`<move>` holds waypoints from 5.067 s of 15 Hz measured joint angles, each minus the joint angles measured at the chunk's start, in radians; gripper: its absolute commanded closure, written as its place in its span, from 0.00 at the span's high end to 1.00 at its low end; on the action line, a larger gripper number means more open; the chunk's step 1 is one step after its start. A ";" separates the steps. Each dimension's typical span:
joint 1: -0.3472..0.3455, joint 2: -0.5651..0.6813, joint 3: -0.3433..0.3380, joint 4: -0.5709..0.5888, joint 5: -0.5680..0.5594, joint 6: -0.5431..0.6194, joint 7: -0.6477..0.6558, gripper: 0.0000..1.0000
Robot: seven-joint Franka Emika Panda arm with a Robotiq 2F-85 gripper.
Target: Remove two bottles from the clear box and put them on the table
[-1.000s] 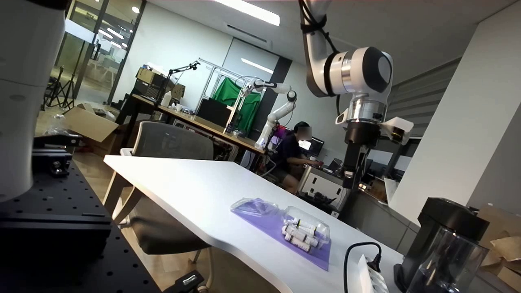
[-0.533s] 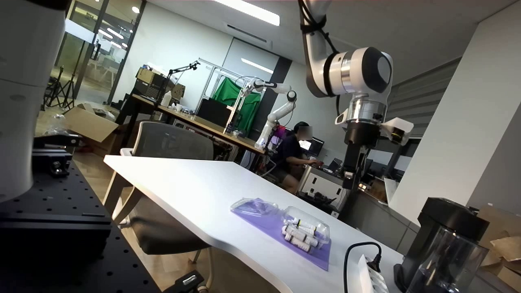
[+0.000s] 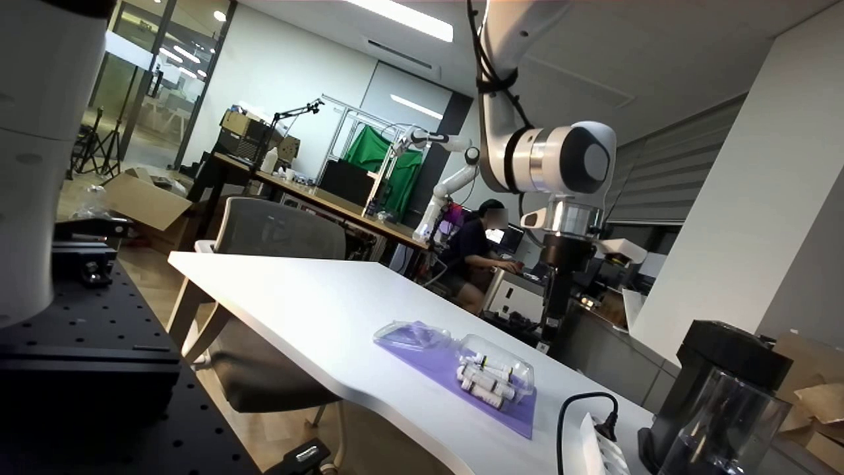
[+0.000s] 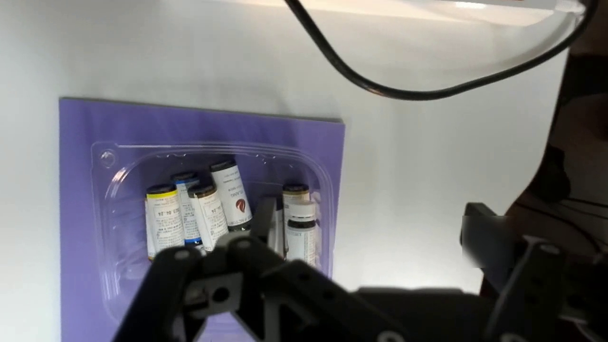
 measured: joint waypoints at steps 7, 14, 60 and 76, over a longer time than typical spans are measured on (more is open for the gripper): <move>0.011 0.213 0.035 0.145 0.045 0.095 -0.076 1.00; 0.009 0.303 0.078 0.197 0.095 0.232 -0.076 1.00; 0.162 0.305 0.080 0.436 0.073 -0.250 -0.135 0.00; -0.035 0.194 0.679 -0.143 -0.043 -0.010 -0.481 0.00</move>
